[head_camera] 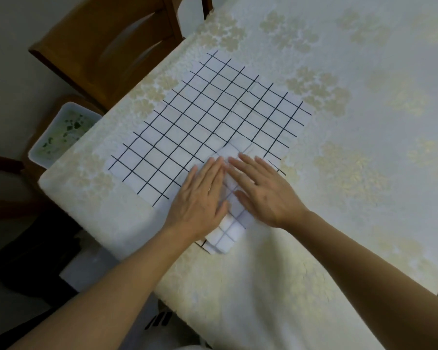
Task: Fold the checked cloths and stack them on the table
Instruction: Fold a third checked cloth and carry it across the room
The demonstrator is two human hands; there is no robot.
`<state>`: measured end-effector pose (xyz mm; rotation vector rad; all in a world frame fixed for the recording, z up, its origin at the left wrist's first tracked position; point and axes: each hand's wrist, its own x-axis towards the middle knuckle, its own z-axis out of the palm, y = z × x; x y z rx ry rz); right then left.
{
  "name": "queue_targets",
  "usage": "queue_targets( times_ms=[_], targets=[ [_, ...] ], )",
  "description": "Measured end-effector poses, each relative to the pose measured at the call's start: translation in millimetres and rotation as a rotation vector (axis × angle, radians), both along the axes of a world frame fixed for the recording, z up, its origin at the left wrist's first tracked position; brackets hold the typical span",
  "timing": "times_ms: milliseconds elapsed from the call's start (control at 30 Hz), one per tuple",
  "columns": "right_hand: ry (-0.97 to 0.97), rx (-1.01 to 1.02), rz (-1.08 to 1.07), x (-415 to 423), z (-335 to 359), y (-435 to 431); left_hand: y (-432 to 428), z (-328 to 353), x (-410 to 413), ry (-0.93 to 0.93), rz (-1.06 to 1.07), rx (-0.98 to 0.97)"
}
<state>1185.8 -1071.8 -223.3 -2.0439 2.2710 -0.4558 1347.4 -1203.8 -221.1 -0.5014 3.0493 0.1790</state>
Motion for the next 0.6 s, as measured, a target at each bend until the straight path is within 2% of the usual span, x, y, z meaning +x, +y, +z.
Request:
queue_targets(
  times_ms=[233, 533, 600],
  targets=[
    [0.109, 0.278, -0.033, -2, -36, -44, -6, -38, 3, -0.054, 0.08, 0.044],
    [0.081, 0.359, -0.337, -30, -38, -56, -2, -40, 26, -0.091, 0.14, 0.056],
    [0.091, 0.318, -0.323, -13, -35, -56, -3, -36, 26, -0.074, 0.097, 0.057]
  ],
)
